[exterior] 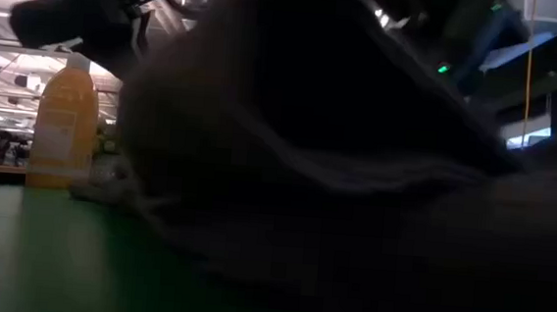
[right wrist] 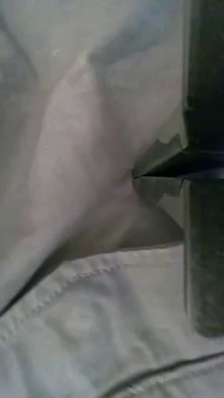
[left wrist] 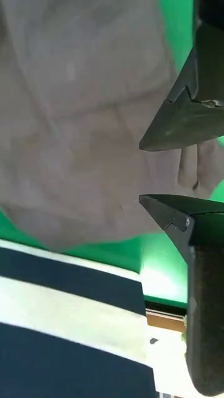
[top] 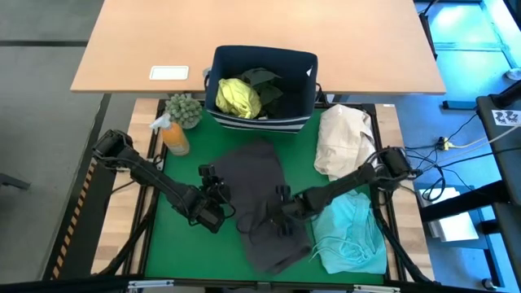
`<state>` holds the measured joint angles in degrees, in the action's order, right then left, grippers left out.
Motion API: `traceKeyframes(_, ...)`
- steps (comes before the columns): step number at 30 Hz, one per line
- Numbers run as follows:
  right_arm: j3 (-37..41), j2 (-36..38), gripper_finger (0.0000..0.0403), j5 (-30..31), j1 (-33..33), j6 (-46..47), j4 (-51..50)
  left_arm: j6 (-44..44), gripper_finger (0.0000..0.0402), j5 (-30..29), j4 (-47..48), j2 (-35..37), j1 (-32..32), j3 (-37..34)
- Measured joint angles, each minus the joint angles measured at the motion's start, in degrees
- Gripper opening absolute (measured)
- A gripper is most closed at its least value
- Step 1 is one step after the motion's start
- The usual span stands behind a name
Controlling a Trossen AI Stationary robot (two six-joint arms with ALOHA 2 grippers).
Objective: Fold laundry
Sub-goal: Fold the black shorts
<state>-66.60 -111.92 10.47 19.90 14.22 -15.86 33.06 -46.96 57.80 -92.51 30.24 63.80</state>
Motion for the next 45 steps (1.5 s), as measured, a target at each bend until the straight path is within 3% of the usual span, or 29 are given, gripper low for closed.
traceKeyframes(7,-0.3,-1.5,0.0001,0.0,-5.0,-1.2,1.0,3.2,0.0117,2.4,-1.0,-0.1,0.4,-4.1)
traceKeyframes(14,-0.6,-1.6,0.0000,-0.2,-6.6,-3.0,1.5,6.9,0.0117,12.3,-8.4,-0.2,1.1,-14.0)
traceKeyframes(20,-0.6,-1.7,0.0001,-1.0,-6.4,-2.7,2.3,15.4,0.0117,8.1,-9.3,-0.2,0.0,-21.0)
traceKeyframes(29,-1.3,-1.8,0.0001,-2.4,-5.1,-1.2,2.6,23.3,0.0117,3.7,-11.1,-0.2,-8.7,-27.6)
traceKeyframes(39,-3.6,-1.9,0.0001,-6.8,-3.4,-0.8,1.6,23.8,0.0117,1.0,-12.2,-0.1,-20.2,-29.0)
traceKeyframes(45,-9.4,-0.8,0.0001,-2.9,-3.3,-1.3,-9.0,17.8,0.0117,-0.5,-9.2,2.6,-18.8,-24.9)
